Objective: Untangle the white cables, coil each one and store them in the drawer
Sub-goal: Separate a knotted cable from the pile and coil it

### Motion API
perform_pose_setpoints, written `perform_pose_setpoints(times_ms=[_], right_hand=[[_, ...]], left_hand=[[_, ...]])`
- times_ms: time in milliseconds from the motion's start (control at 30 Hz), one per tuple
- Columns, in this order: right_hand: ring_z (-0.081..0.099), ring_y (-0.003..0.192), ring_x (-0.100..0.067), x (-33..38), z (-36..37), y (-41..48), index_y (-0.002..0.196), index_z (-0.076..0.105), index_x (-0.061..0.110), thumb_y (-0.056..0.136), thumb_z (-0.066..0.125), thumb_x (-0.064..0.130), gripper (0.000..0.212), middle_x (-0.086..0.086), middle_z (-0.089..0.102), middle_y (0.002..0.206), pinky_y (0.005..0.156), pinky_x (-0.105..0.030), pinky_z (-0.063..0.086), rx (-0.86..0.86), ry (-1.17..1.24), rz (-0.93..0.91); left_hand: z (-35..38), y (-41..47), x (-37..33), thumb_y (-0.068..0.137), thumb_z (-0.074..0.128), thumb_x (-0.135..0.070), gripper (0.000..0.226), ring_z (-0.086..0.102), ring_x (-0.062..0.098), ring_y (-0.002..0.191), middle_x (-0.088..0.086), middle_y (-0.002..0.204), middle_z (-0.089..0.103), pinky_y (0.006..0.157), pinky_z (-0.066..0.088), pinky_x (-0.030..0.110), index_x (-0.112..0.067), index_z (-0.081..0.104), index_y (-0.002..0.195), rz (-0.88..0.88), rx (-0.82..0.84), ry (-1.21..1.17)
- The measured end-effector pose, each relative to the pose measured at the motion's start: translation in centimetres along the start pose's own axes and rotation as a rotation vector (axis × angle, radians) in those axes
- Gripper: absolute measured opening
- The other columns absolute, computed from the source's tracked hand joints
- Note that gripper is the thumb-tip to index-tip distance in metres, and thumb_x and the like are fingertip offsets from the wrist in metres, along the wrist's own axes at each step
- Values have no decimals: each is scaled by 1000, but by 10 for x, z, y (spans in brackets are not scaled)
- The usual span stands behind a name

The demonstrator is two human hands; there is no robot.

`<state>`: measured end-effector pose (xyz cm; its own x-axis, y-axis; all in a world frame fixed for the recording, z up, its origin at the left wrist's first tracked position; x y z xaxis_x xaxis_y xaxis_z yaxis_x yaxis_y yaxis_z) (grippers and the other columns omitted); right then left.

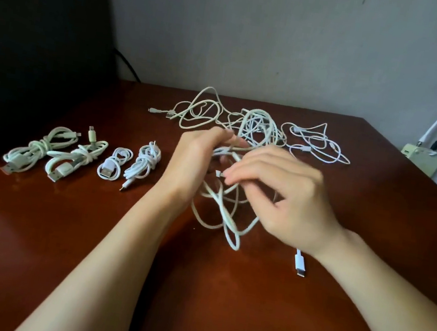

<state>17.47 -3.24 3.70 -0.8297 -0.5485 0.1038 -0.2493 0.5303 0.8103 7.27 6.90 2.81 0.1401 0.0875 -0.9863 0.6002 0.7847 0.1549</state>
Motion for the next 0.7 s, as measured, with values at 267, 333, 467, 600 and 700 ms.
perform_pose_setpoints(times_ms=[267,333,467,600,700], right_hand=[[58,88,-15,0,3,-3,94,67,-4,83,62,-13,15,-6,47,106,89,-19,47,28,-72,-1],[57,88,-15,0,3,-2,94,66,-4,84,62,-11,13,-4,44,105,88,-20,47,34,-59,10],[57,93,-16,-1,2,-2,99,67,-4,88,60,-2,13,-11,54,103,88,-24,48,51,-60,19],[56,87,-9,-19,-16,-1,101,65,0,93,50,8,19,-1,54,100,83,-15,42,-179,-96,248],[57,75,-8,-42,-24,-7,95,63,8,89,56,8,10,4,59,90,69,-15,45,-161,-119,451]], left_hand=[[2,-7,-7,91,52,-6,28,56,3,62,-8,62,62,58,43,15,-16,66,69,109,182,154],[2,-6,-6,85,57,-7,19,60,10,67,-2,68,66,59,46,18,-16,71,75,69,193,107],[3,-4,-3,86,53,10,25,66,16,69,6,77,70,62,53,21,-7,69,94,16,149,9],[4,0,0,92,53,4,28,68,14,69,4,83,73,68,56,26,-14,68,107,7,37,-16],[0,3,0,95,53,-1,27,70,21,80,6,91,74,78,57,34,-21,68,105,74,-75,24]])
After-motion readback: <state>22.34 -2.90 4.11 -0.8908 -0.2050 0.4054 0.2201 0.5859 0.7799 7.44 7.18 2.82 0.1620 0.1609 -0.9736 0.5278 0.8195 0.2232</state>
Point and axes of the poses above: each hand's wrist, its own y-axis towards the middle knuckle, its own z-axis out of the palm, x = y × z, the point moved 2 cm from there along y, towards the middle knuckle
